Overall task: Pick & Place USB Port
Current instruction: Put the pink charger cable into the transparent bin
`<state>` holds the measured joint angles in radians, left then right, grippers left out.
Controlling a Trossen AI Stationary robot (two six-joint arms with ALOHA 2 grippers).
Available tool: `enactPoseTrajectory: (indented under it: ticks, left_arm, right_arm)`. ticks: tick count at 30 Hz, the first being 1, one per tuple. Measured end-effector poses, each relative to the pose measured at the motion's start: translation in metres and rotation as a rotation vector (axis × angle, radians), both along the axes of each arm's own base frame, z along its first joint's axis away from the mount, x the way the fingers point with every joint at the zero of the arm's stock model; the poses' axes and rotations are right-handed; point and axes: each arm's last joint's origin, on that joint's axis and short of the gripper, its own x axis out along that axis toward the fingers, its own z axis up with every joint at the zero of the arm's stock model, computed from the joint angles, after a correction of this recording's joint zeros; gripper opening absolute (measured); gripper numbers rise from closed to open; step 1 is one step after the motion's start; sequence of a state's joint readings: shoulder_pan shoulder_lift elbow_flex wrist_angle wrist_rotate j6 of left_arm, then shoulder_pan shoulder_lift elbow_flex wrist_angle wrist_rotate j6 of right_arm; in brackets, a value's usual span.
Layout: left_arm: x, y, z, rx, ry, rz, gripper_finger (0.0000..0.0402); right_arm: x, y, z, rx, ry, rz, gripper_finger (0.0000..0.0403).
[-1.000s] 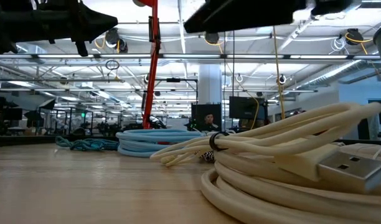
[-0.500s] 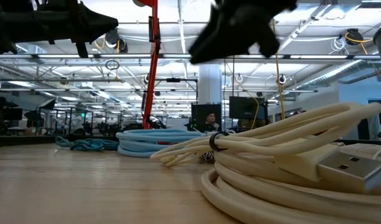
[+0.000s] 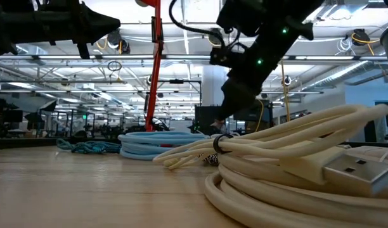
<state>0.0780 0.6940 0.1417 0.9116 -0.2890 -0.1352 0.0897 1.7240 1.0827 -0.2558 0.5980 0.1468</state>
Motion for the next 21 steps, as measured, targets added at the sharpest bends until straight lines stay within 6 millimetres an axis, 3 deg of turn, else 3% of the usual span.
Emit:
enactPoseTrajectory:
  ticks: [6, 16, 19, 21]
  left_arm:
    - [0.0, 0.0, -0.001, -0.001, 0.014, 0.0, 0.0026]
    - [0.001, 0.0, -0.002, -0.011, 0.015, -0.001, 0.0026]
    - [0.001, 0.0, -0.002, -0.023, 0.009, -0.006, 0.0026]
    - [0.0, 0.0, -0.001, -0.023, 0.006, -0.007, 0.0026]
  right_arm:
    - [-0.015, -0.011, 0.005, 0.061, 0.026, -0.147, 0.0183]
    - [-0.05, -0.01, 0.036, 0.183, 0.02, -0.316, 0.0183]
    - [-0.059, -0.008, 0.045, 0.299, 0.036, -0.288, 0.0183]
    - [-0.062, -0.005, 0.051, 0.393, 0.068, -0.182, 0.0183]
